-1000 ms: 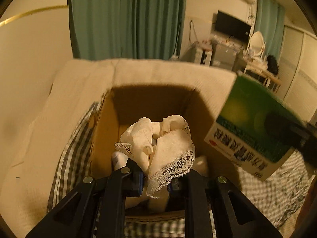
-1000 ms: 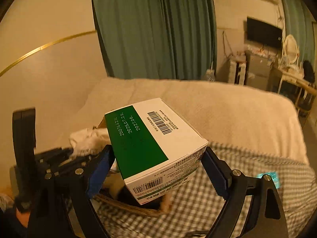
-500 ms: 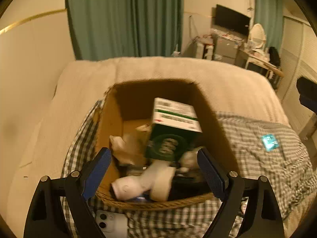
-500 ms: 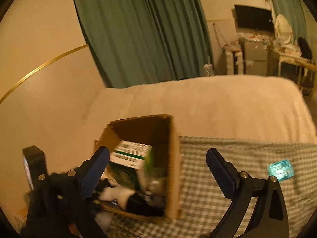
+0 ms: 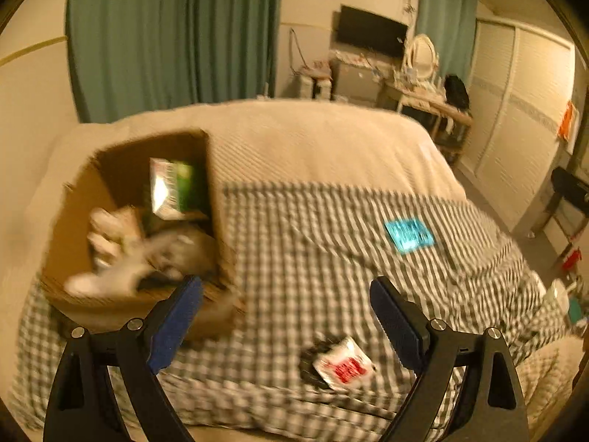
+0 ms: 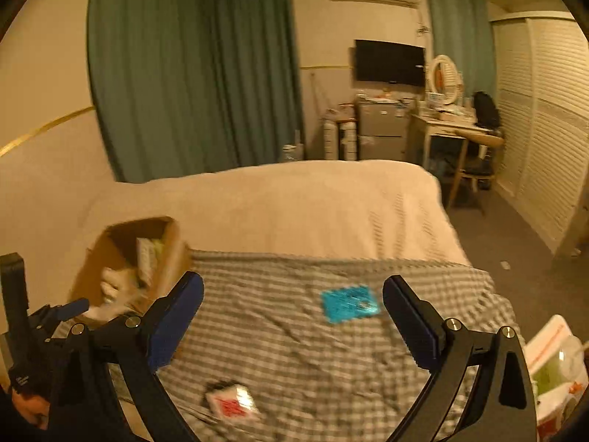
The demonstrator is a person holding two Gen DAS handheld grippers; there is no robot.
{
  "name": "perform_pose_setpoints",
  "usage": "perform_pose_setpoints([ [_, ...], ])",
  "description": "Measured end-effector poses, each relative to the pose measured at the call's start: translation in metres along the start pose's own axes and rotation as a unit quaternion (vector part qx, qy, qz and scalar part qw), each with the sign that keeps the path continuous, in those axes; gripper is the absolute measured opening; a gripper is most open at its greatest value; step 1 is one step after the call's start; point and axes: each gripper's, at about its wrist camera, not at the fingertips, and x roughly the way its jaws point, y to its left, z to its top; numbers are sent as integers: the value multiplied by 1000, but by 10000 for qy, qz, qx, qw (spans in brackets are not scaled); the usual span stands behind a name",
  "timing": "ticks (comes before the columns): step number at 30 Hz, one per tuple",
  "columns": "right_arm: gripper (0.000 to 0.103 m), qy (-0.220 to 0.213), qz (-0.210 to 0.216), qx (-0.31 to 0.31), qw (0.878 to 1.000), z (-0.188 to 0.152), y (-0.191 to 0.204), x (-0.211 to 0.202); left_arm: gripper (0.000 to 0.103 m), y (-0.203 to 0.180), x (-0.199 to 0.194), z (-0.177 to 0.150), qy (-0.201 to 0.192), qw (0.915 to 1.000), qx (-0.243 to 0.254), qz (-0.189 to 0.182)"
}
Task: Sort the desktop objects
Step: 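Carry the lace cloth and medicine box into the cardboard box and release both, then grasp the red-and-white sachet with the left tool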
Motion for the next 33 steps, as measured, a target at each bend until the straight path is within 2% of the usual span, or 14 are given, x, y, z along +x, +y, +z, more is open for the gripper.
perform_pose_setpoints([
  [3, 98, -64, -156, -118, 9998, -24, -32, 2, 95, -24, 35, -24, 396, 9990, 190, 26],
  [4, 98, 52, -236, -183, 9995, -29, -42, 9, 95, -30, 50, -35, 575, 9980, 260, 59],
  [8, 98, 187, -184, -209, 9994, -53, -72, 30, 94, -41, 85, -63, 1125, 9927, 438, 74],
  [11, 98, 337, -85, -164, 9993, -77, -86, 45, 94, -49, 89, -73, 1188, 9906, 674, -20],
  [14, 98, 461, -64, -196, 9987, -99, -95, 58, 93, -67, 92, -84, 1257, 9855, 1131, -169],
  [16, 98, 565, 9, -165, 9983, -110, -94, 65, 86, -83, 101, -91, 1407, 9782, 1518, -183],
  [17, 98, 605, 67, -124, 9981, -115, -93, 68, 79, -87, 107, -95, 1509, 9748, 1633, -159],
  [18, 98, 616, 94, -97, 9980, -118, -94, 71, 66, -91, 115, -98, 1654, 9711, 1719, -122],
  [19, 98, 622, 114, -65, 9980, -119, -93, 73, 60, -93, 126, -103, 1860, 9666, 1760, -96],
  [20, 98, 624, 139, -45, 9979, -119, -92, 75, 45, -92, 130, -103, 1932, 9658, 1724, -114],
  [21, 98, 613, 151, -41, 9980, -121, -91, 76, 26, -90, 129, -102, 1920, 9670, 1672, -121],
  [23, 98, 541, 182, -95, 9983, -121, -88, 75, 13, -81, 124, -98, 1865, 9715, 1446, -222],
  [30, 98, 582, 162, -287, 9978, -127, -74, 81, 12, -72, 95, -81, 1227, 9853, 1055, -553],
  [33, 98, 673, 181, -193, 9974, -133, -74, 86, 11, -63, 96, -72, 1152, 9881, 769, -673],
])
